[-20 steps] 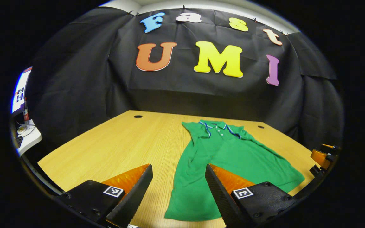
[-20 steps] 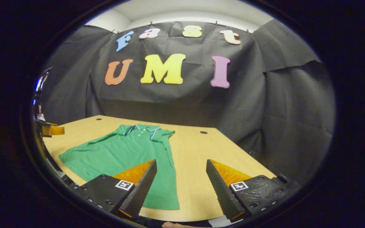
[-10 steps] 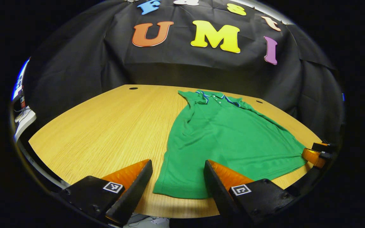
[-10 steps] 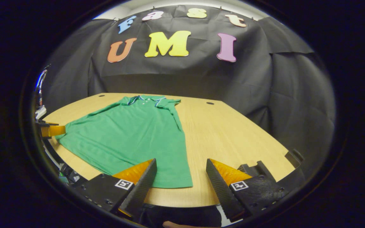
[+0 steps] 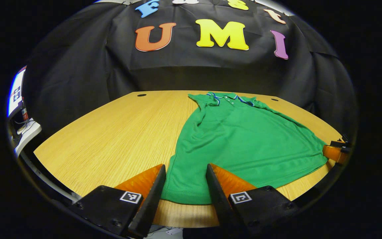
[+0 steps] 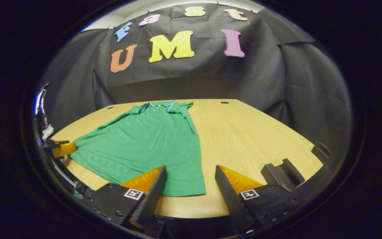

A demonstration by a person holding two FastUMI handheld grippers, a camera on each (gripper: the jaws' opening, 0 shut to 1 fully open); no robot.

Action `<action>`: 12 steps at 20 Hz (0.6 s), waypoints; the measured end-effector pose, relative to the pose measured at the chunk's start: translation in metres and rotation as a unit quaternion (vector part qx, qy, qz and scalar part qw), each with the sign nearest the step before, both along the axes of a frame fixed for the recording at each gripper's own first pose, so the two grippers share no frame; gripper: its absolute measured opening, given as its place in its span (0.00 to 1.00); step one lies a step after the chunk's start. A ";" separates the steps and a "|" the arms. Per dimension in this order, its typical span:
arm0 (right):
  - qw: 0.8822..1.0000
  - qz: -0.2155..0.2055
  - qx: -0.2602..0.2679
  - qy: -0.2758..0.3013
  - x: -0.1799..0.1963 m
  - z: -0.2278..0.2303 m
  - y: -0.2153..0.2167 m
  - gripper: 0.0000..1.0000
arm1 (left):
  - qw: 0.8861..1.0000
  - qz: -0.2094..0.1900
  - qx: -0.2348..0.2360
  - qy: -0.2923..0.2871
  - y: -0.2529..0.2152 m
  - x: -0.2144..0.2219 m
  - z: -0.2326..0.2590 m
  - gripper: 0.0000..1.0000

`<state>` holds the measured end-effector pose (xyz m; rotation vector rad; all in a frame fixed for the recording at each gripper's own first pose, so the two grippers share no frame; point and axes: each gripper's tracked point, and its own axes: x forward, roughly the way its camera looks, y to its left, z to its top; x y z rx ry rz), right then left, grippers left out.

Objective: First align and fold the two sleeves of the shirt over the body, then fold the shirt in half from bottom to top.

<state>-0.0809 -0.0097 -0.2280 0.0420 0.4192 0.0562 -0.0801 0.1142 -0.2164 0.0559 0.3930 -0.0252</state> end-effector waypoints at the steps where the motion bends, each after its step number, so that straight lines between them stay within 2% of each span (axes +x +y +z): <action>1: 1.000 0.004 -0.001 -0.001 0.000 -0.001 0.003 0.84 | 1.000 -0.002 0.002 -0.001 -0.001 0.001 0.000 0.80; 2: 1.000 0.008 0.000 -0.005 0.001 -0.001 0.005 0.79 | 1.000 -0.004 0.004 -0.002 -0.003 0.001 0.000 0.76; 3: 1.000 0.008 0.006 -0.005 0.002 -0.001 0.005 0.84 | 1.000 -0.006 0.006 -0.003 -0.005 0.002 0.000 0.74; 4: 1.000 0.005 0.007 -0.008 0.005 -0.002 0.004 0.80 | 1.000 -0.011 0.007 -0.005 -0.007 0.002 0.001 0.67; 5: 1.000 0.006 0.009 -0.005 0.007 -0.004 0.004 0.70 | 1.000 -0.017 0.009 -0.005 -0.010 0.003 -0.001 0.64; 6: 1.000 0.008 0.021 -0.005 0.008 -0.004 0.007 0.53 | 1.000 -0.026 0.012 -0.004 -0.014 0.003 -0.001 0.54; 7: 0.999 0.015 0.030 0.001 0.008 -0.004 0.010 0.37 | 0.999 -0.034 0.013 -0.003 -0.016 0.004 -0.001 0.49; 8: 0.999 0.021 0.045 -0.003 0.009 -0.002 0.012 0.23 | 0.999 -0.035 0.012 -0.003 -0.017 0.005 -0.001 0.39; 9: 0.998 0.027 0.051 0.001 0.011 -0.003 0.012 0.09 | 0.999 -0.032 0.012 -0.003 -0.016 0.007 0.000 0.33; 10: 0.998 0.033 0.049 0.001 0.012 -0.002 0.011 0.04 | 1.000 -0.028 0.011 -0.002 -0.016 0.010 0.000 0.23; 12: 0.998 0.035 0.043 0.002 0.013 0.000 0.011 0.01 | 1.000 -0.024 -0.002 -0.004 -0.018 0.014 0.003 0.09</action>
